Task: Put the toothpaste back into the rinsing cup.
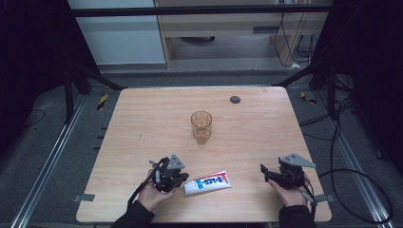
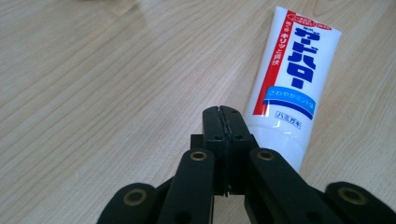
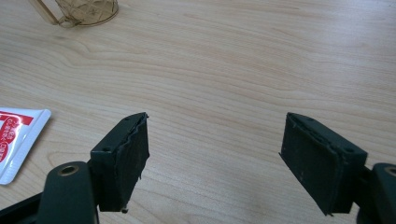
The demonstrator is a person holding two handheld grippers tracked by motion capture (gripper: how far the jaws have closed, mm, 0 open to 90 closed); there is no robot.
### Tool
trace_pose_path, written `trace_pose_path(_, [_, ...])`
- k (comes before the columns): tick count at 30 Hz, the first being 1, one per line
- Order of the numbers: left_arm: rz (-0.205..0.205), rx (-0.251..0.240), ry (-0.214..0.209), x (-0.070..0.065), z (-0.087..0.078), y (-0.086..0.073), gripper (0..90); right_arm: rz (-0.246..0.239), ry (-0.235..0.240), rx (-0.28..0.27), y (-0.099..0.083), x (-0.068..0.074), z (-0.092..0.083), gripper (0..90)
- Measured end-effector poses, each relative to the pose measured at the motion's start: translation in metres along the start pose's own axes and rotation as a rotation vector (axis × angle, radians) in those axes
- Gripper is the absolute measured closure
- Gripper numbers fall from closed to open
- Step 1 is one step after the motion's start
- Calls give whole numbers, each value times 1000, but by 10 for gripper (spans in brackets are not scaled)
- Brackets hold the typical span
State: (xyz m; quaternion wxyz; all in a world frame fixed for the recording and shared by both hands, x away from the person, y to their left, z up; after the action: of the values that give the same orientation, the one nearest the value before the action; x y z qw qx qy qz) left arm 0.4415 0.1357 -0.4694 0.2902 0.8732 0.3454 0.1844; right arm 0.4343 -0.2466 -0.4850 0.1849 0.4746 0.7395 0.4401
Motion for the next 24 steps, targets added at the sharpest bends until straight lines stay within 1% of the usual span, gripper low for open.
trace_pose_path(4, [1,5,-7,-1,1,-1,892,1,-2,4,-1,-2,0,228])
trace_pose_path(5, [2,3,-2,-2,1,-1,892,1,-2,4,-1,-2,0,228])
trace_pose_path(10, [-2,2,-9,-2,-1,-2,892,14,-1,9,-2,-3,-1,226])
trace_pose_path(11, [-3,3,-10,-2,-1,-2,892,9,-4,9,-2,-4,-1,225])
trace_pose_path(12, [6,11,-18,-3,-2,-3,892,11,-4,11,-2,-4,-1,224])
trace_pose_path(13, [6,11,-18,-3,-2,-3,892,11,-4,11,-2,-4,-1,224])
trace_pose_path(14, [15,16,-25,-5,-2,-3,892,13,-3,16,-2,-4,-1,223])
trace_pose_path(16, [17,14,-31,-7,-2,-4,892,9,-5,18,-3,-4,0,221])
trace_pose_path(18, [34,19,-39,-11,-3,-5,892,8,-6,19,-3,-5,0,221])
trace_pose_path(20, [40,23,-40,-13,-3,-6,892,15,-4,22,-3,-5,-1,221])
trace_pose_path(22, [46,23,-48,-17,-3,-6,892,13,-7,21,-4,-5,-1,221])
trace_pose_path(24, [48,28,-43,-19,-2,-6,891,12,-8,20,-4,-6,-1,220])
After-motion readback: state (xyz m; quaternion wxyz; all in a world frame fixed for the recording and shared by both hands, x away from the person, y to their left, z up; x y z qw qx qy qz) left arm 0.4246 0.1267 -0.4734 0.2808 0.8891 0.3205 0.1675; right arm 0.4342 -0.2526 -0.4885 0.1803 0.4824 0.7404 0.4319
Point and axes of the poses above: each handheld gripper's, and its own axes: z roughly forward along the jaws, y roughly out of its top, x roughly to its left, the point moved 1 cm from there along z, roughly forward along the jaws, and after that the axes turned 11 degrees about y, right-handed, at the moved point
